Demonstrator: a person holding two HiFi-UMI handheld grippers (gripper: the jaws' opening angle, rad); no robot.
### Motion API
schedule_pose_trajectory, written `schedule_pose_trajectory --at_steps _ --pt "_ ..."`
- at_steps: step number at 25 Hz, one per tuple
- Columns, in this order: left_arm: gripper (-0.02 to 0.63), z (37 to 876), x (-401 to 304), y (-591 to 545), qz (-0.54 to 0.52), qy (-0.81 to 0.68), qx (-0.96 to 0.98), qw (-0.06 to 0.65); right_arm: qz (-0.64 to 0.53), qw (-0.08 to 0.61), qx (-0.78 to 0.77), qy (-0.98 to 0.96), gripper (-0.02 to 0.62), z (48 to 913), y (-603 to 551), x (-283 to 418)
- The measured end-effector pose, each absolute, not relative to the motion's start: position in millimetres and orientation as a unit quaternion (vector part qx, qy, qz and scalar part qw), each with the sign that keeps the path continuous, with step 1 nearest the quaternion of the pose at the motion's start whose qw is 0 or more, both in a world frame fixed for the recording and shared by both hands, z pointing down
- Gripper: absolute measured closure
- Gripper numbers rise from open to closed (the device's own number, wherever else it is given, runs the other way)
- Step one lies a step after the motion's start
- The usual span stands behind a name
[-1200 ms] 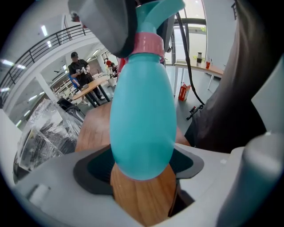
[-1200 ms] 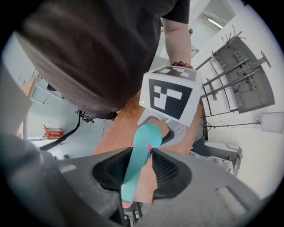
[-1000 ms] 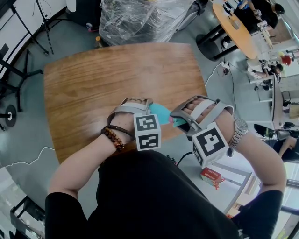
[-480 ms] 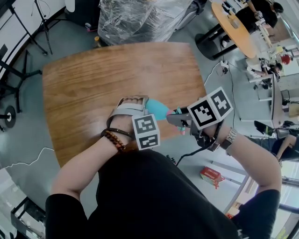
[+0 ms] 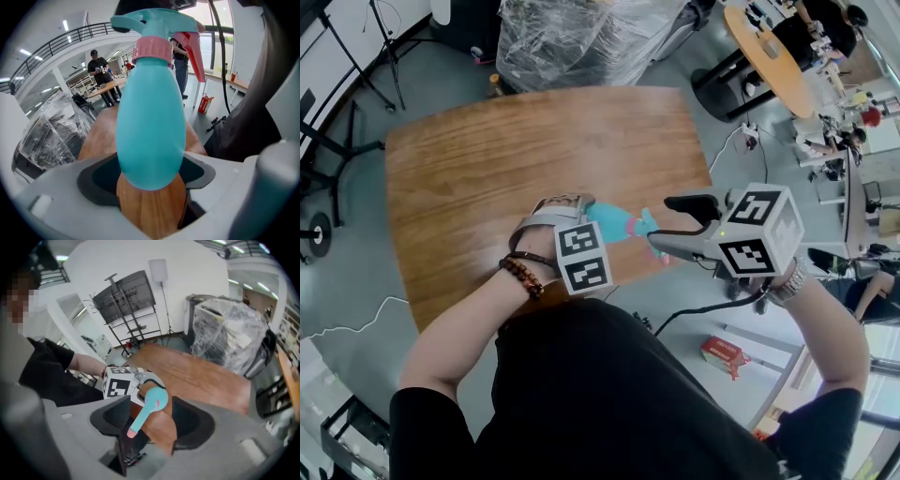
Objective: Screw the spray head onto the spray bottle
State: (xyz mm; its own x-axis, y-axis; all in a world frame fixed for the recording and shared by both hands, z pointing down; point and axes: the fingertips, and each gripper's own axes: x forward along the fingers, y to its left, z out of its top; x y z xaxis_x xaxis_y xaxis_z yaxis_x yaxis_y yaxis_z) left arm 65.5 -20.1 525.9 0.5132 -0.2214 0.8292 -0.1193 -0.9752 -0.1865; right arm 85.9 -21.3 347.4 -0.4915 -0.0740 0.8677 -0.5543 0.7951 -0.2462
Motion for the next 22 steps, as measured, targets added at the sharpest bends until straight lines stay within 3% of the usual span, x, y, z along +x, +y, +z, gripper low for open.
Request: schedule_pose_trajectory --at_steps 2,6,9,14,18,22 --pt "0.198 527 64 -19 -0.476 0.078 -0.875 0.046 0.138 0.492 0.141 -0.848 0.334 327 -21 84" --pt "0.198 526 59 -16 -0.472 0.038 -0.879 0.048 -0.209 0.605 0.010 -0.768 0.339 330 -4 100" --pt "0.198 523 58 -13 -0.475 0.010 -0.878 0.056 -0.397 0.617 -0.072 -0.676 0.342 353 9 108" --pt "0.198 518 59 -4 -0.485 -0.031 -0.871 0.079 -0.517 0.567 -0.137 -0.626 0.342 366 25 83" --pt "0.198 518 62 4 -0.492 -0.057 -0.863 0.093 -0.547 0.558 -0.181 -0.597 0.349 386 34 80" --pt "0.196 519 65 10 -0.498 -0.069 -0.858 0.104 -0.547 0.548 -0.199 -0.601 0.440 402 44 82"
